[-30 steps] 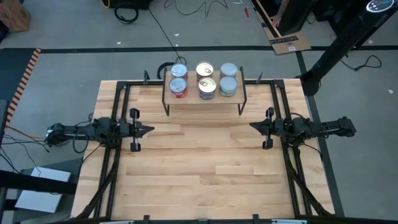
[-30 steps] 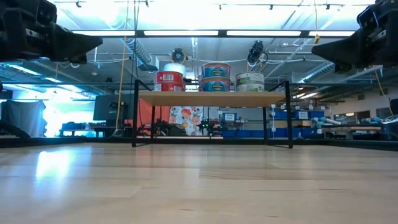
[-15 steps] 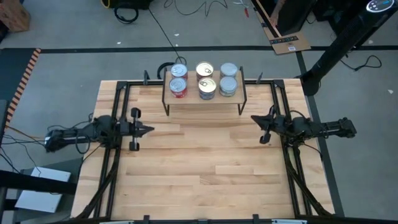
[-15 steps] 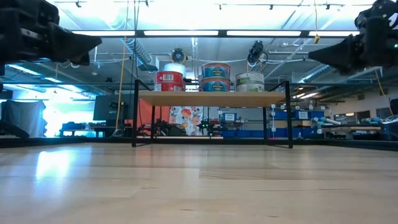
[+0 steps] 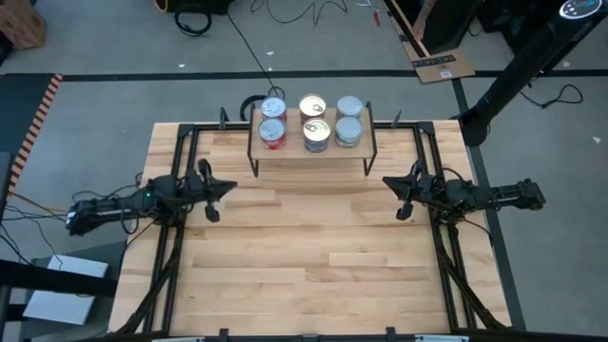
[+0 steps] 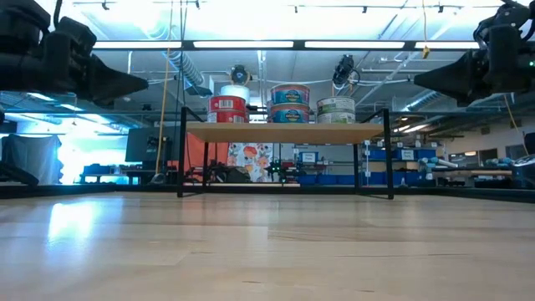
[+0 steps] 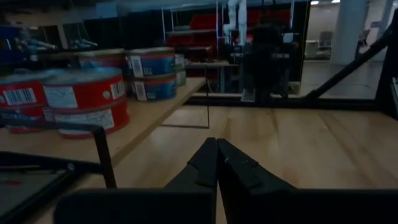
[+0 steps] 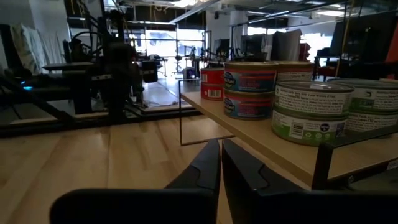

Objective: Stack canned seafood by type on shelf
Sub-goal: Return to Home Position

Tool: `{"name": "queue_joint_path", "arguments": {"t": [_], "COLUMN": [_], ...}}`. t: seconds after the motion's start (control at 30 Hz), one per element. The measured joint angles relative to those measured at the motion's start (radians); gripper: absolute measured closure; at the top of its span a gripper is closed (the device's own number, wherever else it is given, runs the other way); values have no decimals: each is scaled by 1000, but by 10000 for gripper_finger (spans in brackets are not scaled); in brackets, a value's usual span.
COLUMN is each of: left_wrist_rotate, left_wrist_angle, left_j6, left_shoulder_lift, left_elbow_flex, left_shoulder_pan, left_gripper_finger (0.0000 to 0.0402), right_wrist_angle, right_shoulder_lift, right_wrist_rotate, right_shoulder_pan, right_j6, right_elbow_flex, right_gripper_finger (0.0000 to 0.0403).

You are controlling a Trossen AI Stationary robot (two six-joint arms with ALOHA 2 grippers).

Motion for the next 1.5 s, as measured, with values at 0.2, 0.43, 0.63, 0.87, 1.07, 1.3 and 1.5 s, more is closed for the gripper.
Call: {"name": "queue_joint_path", "arguments": {"t": [0.2,0.43,0.63,0.87,1.07,1.3,1.5], "left_wrist_rotate": [0,0,0,-1,-1,-1,-1], "left_wrist_angle": [39,40,40,40,40,40,40], "left_j6": [4,4,4,4,4,4,4], "left_shoulder_lift": [0,0,0,0,0,0,0], "left_elbow_flex": [0,0,0,0,0,0,0], "left_shoulder_pan": [0,0,0,0,0,0,0], "left_gripper_finger": [388,387,387,387,387,387,387], "right_wrist_angle": [3,3,3,3,3,3,3], "right_shoulder_lift": [0,0,0,0,0,0,0], "right_wrist_rotate": [0,0,0,0,0,0,0], "right_shoulder_pan": [0,0,0,0,0,0,0], "right_j6": [0,0,0,0,1,1,0], "right_elbow_flex": [0,0,0,0,0,0,0], "right_gripper_finger": [374,372,376,373,376,373,376]}}
